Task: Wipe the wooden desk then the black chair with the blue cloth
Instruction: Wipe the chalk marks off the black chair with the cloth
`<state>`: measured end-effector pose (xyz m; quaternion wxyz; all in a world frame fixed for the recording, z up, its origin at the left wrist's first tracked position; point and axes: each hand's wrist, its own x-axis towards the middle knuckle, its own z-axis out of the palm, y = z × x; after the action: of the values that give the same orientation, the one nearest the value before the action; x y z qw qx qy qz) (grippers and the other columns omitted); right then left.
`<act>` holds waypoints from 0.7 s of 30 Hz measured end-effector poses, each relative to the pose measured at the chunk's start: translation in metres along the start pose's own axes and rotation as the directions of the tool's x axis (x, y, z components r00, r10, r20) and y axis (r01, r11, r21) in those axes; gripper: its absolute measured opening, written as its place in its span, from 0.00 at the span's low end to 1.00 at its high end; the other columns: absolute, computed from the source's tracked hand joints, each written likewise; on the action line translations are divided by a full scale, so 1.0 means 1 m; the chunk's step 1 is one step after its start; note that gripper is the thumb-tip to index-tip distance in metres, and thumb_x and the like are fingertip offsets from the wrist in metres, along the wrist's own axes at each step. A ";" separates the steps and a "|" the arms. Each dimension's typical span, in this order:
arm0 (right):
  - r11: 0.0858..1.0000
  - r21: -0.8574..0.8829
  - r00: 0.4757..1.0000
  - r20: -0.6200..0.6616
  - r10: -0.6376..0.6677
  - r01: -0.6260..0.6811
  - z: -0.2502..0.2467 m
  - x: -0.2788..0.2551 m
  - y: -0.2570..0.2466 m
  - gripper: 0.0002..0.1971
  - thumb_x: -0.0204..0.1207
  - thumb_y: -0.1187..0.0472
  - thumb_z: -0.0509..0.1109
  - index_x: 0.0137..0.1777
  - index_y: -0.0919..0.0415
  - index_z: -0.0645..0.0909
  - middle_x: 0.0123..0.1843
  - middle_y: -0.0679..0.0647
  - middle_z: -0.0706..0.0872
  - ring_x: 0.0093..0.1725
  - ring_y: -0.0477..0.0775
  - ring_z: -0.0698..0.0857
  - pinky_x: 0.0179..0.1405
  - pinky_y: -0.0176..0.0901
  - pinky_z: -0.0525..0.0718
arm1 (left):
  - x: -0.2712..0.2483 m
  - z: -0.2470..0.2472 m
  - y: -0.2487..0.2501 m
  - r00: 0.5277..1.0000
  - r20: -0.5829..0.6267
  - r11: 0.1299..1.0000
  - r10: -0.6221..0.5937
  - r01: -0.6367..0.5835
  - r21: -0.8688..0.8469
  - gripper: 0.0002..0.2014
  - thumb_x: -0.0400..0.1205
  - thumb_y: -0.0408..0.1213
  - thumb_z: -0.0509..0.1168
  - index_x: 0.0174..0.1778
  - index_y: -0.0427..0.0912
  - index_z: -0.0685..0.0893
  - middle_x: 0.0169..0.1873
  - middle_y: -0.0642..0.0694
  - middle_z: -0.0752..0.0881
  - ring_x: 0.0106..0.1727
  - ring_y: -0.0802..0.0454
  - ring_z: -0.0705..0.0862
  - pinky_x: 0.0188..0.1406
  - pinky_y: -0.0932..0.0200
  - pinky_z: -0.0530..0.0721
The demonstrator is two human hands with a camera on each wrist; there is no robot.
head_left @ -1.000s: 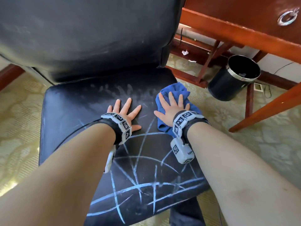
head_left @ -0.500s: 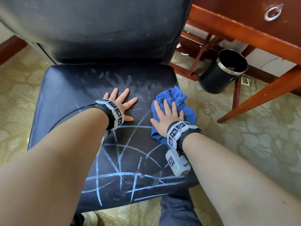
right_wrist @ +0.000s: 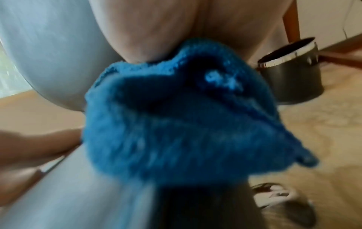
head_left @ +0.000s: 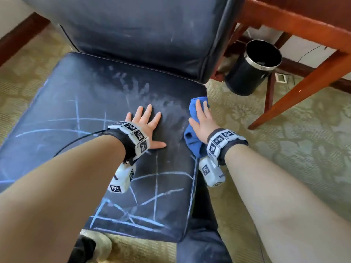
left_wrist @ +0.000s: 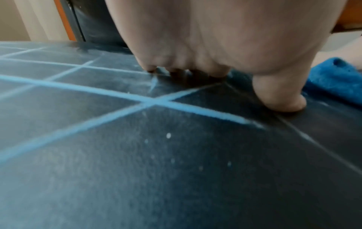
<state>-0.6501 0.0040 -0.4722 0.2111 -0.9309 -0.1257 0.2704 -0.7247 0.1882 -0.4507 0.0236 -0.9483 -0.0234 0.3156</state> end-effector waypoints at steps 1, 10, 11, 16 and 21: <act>0.999 0.041 1.000 -0.017 -0.003 0.004 0.002 -0.001 0.002 0.32 0.86 0.51 0.51 0.83 0.52 0.36 0.84 0.54 0.34 0.83 0.58 0.39 0.81 0.51 0.46 | 0.000 0.004 0.001 1.000 -0.003 1.000 -0.008 0.008 0.013 0.50 0.75 0.72 0.54 0.81 0.52 0.33 0.81 0.44 0.32 0.82 0.41 0.35 0.80 0.39 0.43; 0.994 0.048 0.995 -0.032 -0.099 0.101 0.041 -0.049 0.006 0.32 0.86 0.53 0.51 0.83 0.58 0.37 0.84 0.56 0.34 0.81 0.60 0.32 0.79 0.49 0.38 | 0.000 0.017 0.001 1.000 0.011 0.997 0.012 -0.012 0.072 0.53 0.71 0.74 0.55 0.80 0.55 0.29 0.81 0.45 0.30 0.82 0.41 0.34 0.80 0.42 0.41; 0.995 0.037 0.995 -0.036 -0.096 0.097 0.038 -0.044 0.006 0.32 0.86 0.53 0.50 0.83 0.58 0.37 0.84 0.56 0.34 0.81 0.61 0.32 0.78 0.49 0.37 | -0.001 0.017 0.000 1.000 0.011 0.997 0.012 -0.013 0.078 0.53 0.71 0.73 0.56 0.80 0.54 0.29 0.81 0.45 0.30 0.82 0.41 0.34 0.80 0.42 0.41; 0.999 0.050 0.995 -0.101 -0.008 0.013 0.010 0.004 0.002 0.32 0.86 0.53 0.50 0.83 0.60 0.39 0.84 0.59 0.38 0.82 0.65 0.37 0.79 0.50 0.39 | 0.001 0.016 0.002 1.000 0.009 0.997 -0.003 0.002 0.081 0.54 0.71 0.73 0.58 0.80 0.54 0.30 0.81 0.44 0.32 0.82 0.41 0.35 0.80 0.42 0.42; 0.996 0.087 0.995 -0.097 -0.001 0.010 0.014 -0.006 -0.001 0.32 0.86 0.54 0.51 0.83 0.60 0.38 0.84 0.59 0.37 0.82 0.63 0.38 0.79 0.50 0.42 | 0.002 0.016 0.003 1.000 -0.001 0.998 -0.007 0.007 0.063 0.54 0.71 0.73 0.58 0.81 0.53 0.31 0.81 0.43 0.32 0.82 0.39 0.35 0.80 0.41 0.42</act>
<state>-0.6630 0.0075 -0.4798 0.2582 -0.9324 -0.1060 0.2296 -0.7322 0.1858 -0.4647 0.0548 -0.9471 -0.0168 0.3157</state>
